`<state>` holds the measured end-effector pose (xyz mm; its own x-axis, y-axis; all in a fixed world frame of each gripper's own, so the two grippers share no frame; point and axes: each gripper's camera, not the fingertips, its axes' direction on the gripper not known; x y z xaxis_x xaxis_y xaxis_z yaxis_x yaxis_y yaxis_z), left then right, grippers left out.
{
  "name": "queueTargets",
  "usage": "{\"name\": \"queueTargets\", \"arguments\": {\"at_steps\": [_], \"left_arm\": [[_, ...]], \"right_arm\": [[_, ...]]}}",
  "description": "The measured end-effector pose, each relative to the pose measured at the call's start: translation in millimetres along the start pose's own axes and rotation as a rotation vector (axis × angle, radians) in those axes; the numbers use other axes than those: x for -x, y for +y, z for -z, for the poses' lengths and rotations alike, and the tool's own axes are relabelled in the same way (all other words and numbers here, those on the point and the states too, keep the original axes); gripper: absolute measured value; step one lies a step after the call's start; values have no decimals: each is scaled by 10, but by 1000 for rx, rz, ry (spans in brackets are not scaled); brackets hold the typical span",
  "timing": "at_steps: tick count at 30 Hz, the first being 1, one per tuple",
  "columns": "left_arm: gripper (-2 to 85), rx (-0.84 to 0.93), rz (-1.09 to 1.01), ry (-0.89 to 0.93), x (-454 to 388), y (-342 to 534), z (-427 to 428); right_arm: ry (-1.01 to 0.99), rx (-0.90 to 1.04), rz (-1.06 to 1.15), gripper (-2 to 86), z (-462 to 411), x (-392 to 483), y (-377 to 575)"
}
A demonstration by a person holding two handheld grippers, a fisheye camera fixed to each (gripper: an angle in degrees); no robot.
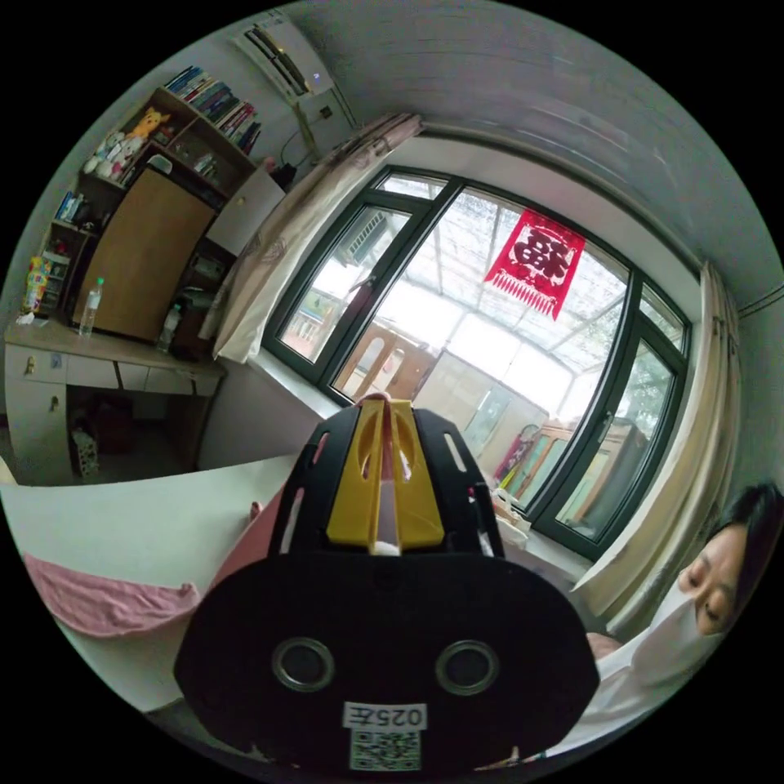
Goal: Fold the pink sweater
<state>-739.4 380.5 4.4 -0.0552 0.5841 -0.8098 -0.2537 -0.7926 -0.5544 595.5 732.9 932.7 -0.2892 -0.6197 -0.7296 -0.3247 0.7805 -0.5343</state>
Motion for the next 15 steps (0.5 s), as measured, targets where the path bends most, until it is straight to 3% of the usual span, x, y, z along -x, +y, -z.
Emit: {"name": "queueTargets", "arguments": {"at_steps": [4, 6, 15], "left_arm": [[-12, -11, -1, 27, 22, -133, 85], [-12, -6, -16, 17, 32, -203, 131], [-11, -33, -75, -96, 307, -328, 602]], "right_arm": [[0, 39, -52, 92, 105, -156, 144], [2, 27, -54, 17, 323, -274, 182], [199, -161, 115, -9, 1928, -963, -180]]}}
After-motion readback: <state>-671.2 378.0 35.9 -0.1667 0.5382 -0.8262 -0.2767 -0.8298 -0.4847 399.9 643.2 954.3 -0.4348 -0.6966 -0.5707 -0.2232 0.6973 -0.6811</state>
